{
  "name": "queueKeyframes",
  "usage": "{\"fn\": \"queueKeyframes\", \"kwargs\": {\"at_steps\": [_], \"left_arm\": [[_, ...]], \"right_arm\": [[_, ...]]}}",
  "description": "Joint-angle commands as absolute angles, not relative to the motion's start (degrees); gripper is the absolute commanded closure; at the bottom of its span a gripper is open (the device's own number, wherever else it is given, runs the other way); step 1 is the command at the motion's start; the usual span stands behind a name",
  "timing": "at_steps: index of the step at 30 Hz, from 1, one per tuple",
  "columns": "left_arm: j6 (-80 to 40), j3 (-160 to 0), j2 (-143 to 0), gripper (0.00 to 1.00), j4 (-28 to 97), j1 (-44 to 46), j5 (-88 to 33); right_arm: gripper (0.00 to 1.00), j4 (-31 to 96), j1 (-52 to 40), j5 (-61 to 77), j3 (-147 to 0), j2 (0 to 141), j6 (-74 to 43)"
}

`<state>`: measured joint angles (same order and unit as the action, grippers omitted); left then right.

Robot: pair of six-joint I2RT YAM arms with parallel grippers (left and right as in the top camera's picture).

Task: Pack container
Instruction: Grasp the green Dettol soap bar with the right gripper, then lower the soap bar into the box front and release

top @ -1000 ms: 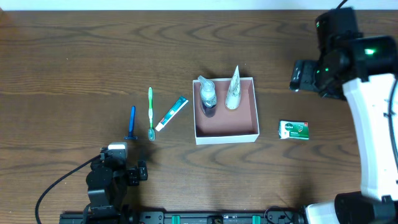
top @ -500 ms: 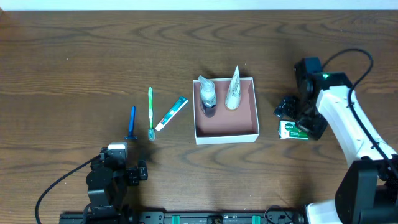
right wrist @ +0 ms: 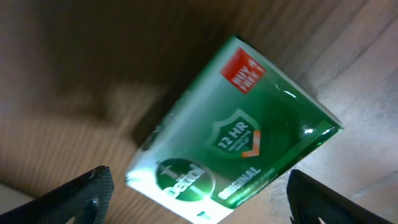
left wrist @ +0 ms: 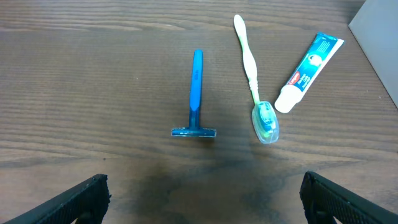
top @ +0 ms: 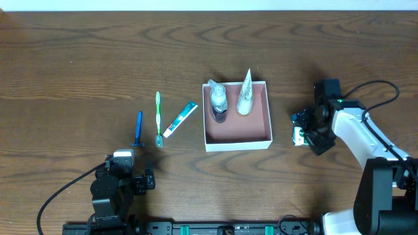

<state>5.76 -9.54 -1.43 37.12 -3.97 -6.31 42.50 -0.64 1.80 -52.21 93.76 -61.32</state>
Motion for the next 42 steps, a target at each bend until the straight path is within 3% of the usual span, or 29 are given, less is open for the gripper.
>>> {"fn": "queueKeyframes", "kwargs": {"at_steps": [1, 7, 21, 25, 30, 35, 42], "left_arm": [[4.86, -9.02, -1.34, 0.02, 37.19, -4.05, -7.07], [4.86, -9.02, -1.34, 0.02, 37.19, -4.05, -7.07], [4.86, -9.02, -1.34, 0.02, 37.17, -4.05, -7.07], [4.86, -9.02, -1.34, 0.02, 37.19, -4.05, -7.07], [4.86, -9.02, -1.34, 0.02, 37.19, -4.05, -7.07], [4.86, -9.02, -1.34, 0.02, 37.19, -4.05, -7.07], [4.86, -9.02, -1.34, 0.02, 37.19, -4.05, -7.07]], "right_arm": [[0.13, 41.15, 0.36, 1.98, -50.33, 93.76, -64.71], [0.17, 40.93, 2.72, 1.96, -49.15, 93.78, -64.53], [0.65, 41.82, 3.31, 1.34, -49.41, 93.62, -48.01], [0.73, 46.89, 3.31, 1.23, -53.21, 92.92, -43.88], [0.74, 55.51, 1.10, 0.69, -61.14, 90.50, -37.56], [0.73, 61.25, -7.53, 0.64, -68.73, 85.76, -33.56], [0.67, 57.43, -19.33, 0.23, -70.52, 84.33, -36.29]]}}
